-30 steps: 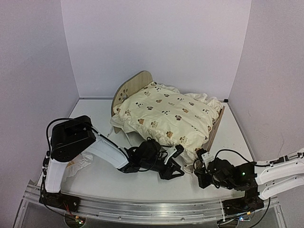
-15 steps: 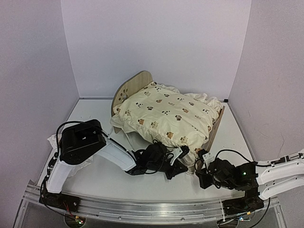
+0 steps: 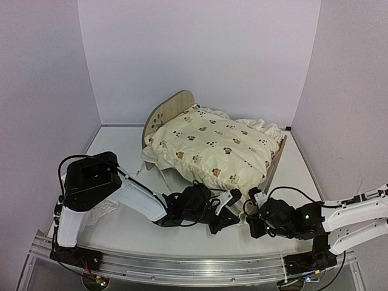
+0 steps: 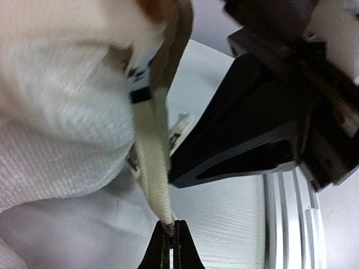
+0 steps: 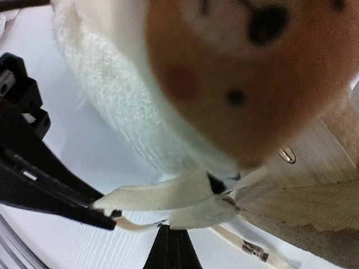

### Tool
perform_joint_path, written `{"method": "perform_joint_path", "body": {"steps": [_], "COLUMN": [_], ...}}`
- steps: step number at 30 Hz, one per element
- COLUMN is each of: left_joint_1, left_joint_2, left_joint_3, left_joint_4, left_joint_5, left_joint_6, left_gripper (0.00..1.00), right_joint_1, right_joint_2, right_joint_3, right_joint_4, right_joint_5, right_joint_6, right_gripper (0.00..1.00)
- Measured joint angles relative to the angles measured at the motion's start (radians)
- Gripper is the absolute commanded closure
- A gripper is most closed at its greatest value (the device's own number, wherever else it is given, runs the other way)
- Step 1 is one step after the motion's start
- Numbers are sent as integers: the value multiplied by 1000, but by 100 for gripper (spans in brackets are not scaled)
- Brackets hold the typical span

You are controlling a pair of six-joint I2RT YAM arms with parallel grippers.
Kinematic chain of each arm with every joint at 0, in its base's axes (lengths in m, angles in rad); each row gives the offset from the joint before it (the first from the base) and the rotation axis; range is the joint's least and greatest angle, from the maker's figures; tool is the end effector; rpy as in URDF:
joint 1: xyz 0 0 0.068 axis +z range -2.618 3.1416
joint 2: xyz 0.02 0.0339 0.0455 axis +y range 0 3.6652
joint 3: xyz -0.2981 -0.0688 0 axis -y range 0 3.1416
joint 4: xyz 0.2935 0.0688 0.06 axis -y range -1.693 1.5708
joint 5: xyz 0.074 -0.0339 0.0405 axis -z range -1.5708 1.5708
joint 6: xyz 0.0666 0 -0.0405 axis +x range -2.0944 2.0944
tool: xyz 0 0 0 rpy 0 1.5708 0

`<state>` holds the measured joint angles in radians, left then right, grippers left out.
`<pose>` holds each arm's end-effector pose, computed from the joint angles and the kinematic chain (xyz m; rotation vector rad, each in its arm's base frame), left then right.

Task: Set up the pet bed

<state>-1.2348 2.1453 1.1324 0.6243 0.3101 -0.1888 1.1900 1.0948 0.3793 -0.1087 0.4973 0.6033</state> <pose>0.1508 -0.4933 0.0944 1.2648 1.7438 -1.1928 0.1166 0.2057 0.1339 -0.4429 2.2516 0.3368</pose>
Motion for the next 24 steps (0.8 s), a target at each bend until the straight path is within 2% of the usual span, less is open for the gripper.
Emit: {"method": "perform_joint_path", "body": {"steps": [11,24], "left_joint_1": [-27,-31], "left_joint_2": [-80,-96], "left_joint_3": [-24,-27], "left_joint_4": [-7,-42], "left_joint_5": [-6,-8], "left_joint_6": [-43,-48], "left_gripper": [100,100], "right_joint_1": [0,0], "right_joint_2": [39,4], "right_joint_3": [42,55], "right_joint_4": [-37,-52], "right_joint_5": [-4,-101], "right_joint_6": [-3,-114], "right_gripper": [100,100]}}
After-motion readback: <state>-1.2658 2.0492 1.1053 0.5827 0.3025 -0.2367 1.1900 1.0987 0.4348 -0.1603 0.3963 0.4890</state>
